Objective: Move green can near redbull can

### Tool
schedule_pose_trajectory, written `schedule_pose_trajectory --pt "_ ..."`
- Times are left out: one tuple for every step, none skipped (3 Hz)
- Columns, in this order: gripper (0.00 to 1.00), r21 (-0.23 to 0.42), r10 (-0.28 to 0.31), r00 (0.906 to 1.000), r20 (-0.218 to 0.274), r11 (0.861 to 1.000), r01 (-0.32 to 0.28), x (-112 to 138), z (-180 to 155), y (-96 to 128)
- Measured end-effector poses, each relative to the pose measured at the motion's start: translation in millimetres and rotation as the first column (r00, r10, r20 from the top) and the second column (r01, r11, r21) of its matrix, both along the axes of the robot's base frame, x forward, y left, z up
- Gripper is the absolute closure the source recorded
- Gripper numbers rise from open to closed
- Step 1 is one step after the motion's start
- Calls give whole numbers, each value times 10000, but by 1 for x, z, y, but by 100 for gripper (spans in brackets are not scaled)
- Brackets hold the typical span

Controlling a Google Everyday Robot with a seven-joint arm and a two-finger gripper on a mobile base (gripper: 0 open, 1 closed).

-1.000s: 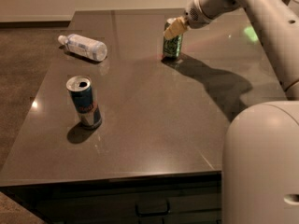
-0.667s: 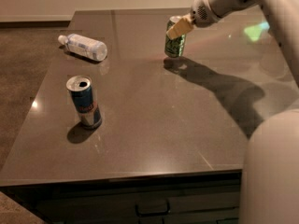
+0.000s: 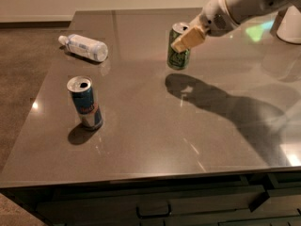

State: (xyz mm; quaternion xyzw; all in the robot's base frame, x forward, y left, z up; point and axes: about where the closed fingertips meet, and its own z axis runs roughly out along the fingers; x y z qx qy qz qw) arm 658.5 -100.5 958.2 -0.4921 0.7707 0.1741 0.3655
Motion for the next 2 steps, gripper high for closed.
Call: schedule_pose_trajectory --pt "100 -469 1251 9918 247 9912 -1239 -46 -8 17" --pt "100 -713 2448 9691 298 9676 -2422 -84 -19 43"
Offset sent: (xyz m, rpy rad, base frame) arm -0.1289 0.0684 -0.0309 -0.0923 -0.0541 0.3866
